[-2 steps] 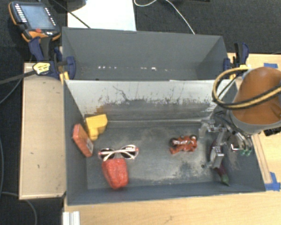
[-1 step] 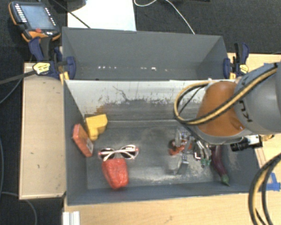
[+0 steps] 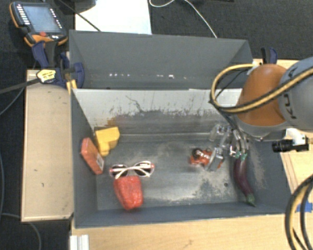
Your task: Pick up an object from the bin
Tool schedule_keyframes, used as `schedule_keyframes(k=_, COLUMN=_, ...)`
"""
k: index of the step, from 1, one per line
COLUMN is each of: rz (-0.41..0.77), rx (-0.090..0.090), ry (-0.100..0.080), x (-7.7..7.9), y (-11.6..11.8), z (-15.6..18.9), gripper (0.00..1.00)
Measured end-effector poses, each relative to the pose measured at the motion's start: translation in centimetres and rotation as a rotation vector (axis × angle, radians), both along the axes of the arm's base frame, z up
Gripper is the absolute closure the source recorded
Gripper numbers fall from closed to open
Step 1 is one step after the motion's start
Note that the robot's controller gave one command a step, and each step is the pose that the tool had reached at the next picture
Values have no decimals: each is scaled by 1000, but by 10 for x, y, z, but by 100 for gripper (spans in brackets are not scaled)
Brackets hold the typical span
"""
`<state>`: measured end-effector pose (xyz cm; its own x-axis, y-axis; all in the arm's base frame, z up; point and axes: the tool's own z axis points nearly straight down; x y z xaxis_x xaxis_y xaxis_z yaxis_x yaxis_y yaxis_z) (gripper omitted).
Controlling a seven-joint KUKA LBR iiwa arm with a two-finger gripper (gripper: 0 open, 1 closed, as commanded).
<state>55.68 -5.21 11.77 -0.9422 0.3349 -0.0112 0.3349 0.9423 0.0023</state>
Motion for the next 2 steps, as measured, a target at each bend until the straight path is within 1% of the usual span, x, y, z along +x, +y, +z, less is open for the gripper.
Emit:
schedule_keyframes(k=1, rz=111, rx=4, ry=12, x=-24, y=2, z=-47, gripper=100)
schedule_keyframes(k=2, rz=112, rx=4, ry=12, x=-24, y=2, z=-47, gripper=100)
